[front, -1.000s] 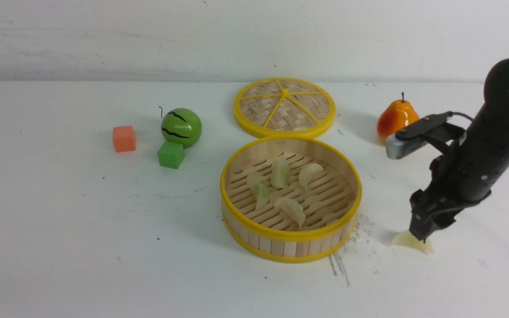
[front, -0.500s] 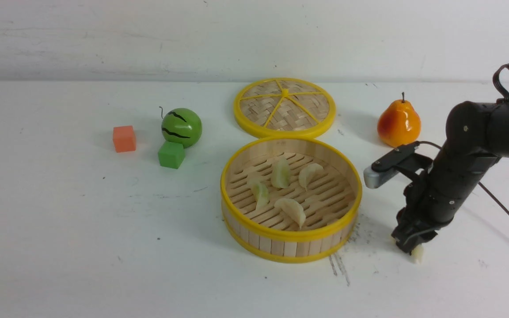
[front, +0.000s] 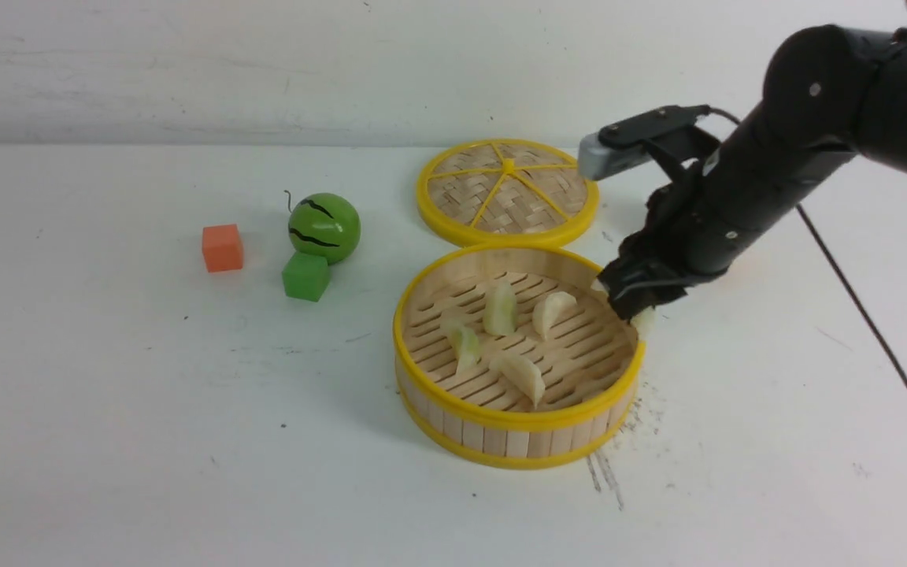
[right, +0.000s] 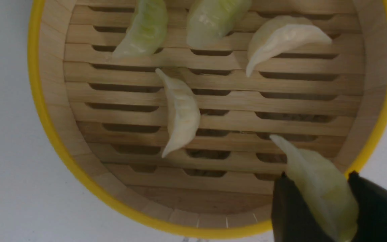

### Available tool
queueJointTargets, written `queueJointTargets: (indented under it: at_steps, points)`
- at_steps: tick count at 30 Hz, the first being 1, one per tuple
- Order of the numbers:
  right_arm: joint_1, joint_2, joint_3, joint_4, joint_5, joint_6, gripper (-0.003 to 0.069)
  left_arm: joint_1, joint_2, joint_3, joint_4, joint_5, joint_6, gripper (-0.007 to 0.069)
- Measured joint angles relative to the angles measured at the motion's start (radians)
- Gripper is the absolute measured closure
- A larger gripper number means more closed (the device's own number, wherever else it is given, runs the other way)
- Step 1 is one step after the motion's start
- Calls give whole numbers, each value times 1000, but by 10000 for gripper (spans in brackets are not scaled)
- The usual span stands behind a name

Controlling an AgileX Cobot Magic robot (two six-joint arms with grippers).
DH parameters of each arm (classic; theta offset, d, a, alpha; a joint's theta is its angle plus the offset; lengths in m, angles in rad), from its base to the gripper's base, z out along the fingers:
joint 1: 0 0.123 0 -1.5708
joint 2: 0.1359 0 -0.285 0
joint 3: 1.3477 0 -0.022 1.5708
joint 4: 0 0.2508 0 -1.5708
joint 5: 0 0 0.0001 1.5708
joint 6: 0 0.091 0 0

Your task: Put the dumplings into the steamer on the white table.

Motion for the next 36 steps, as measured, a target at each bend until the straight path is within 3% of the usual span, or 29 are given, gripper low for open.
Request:
queueJointTargets:
  at_steps: [9,12,16,19,22,25,30,36]
  points:
    - [58,147,0,-1,-132,71,447,0,-29,66,5,-61,41,568]
    - [60,161,0,-4,-155,103,410,0,-59,129,6,-96,23,568]
    - [59,151,-1,-8,-139,136,302,0,-127,272,-11,-194,-45,564]
    - [59,99,-2,-5,-94,138,278,0,-159,353,-43,-346,-65,561]
    - [59,-13,-1,27,-55,137,322,0,-168,401,-50,-511,-69,555]
    - [59,-167,25,64,-35,120,445,0,-168,427,-43,-656,-72,554]
    - [59,-471,198,78,-96,82,655,0,-168,431,-35,-731,-72,551]
    - [59,-843,476,90,-240,75,679,0,-168,431,-35,-720,-73,545]
